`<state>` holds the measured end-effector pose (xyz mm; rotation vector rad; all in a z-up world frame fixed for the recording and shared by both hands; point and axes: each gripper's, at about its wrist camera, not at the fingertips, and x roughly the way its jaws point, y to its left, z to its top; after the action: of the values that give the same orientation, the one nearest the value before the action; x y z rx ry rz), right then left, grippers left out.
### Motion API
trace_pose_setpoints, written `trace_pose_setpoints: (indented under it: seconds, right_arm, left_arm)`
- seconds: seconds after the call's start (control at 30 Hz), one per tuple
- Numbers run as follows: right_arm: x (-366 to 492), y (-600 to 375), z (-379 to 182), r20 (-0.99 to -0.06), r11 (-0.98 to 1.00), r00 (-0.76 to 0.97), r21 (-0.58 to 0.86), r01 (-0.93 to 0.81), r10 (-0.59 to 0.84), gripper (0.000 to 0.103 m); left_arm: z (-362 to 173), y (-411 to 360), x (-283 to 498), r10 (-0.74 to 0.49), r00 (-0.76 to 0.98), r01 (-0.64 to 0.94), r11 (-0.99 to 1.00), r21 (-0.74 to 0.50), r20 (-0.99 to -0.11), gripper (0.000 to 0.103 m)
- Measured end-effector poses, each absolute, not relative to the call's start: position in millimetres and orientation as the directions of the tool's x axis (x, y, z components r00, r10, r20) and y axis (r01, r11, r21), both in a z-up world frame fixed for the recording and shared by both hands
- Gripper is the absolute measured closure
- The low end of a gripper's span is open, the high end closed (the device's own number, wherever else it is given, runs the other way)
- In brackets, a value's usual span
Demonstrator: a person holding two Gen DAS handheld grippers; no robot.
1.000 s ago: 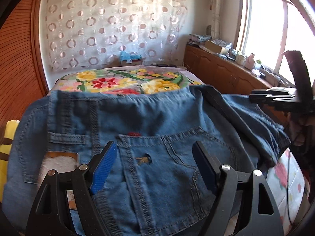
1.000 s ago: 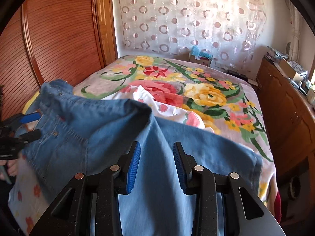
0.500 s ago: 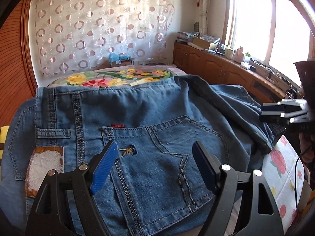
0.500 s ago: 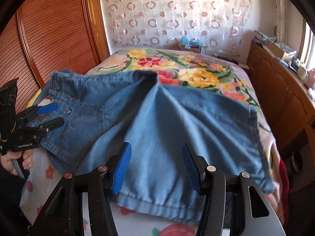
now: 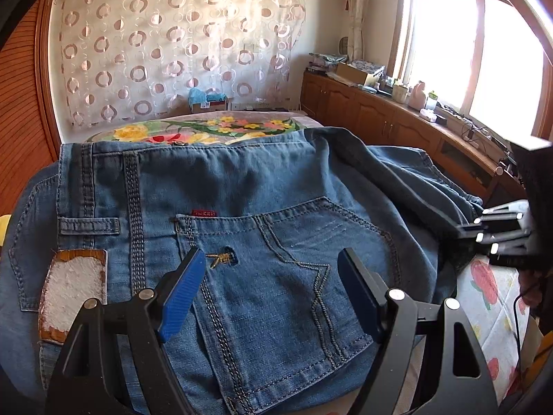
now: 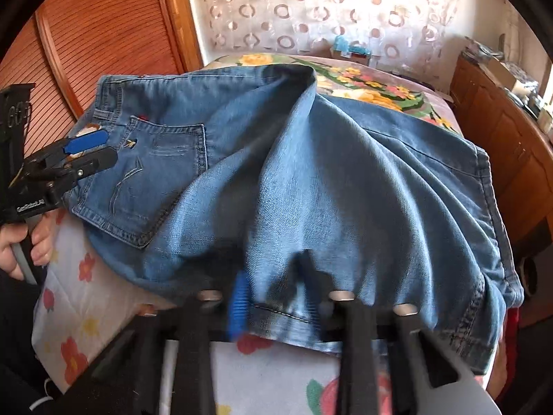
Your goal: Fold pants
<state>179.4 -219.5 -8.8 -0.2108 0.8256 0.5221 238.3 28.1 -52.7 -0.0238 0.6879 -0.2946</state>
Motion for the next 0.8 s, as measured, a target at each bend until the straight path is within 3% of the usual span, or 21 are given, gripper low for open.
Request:
trace_pose_setpoints:
  seconds: [0.37, 0.8]
  right_arm:
    - [228, -273, 43, -0.665, 0.904, 0.709, -0.119, -0.411, 0.234, 0.098]
    - [312, -275, 47, -0.592, 0.911, 0.805, -0.307, -0.275, 0.044, 0.099]
  left_arm:
    - [-55, 27, 242, -0.267, 0.727, 0.251, 0.961, -0.117, -0.632, 0.024]
    - [-54, 38, 241, -0.268, 0.749, 0.221, 0.963, -0.152, -0.606, 0.024]
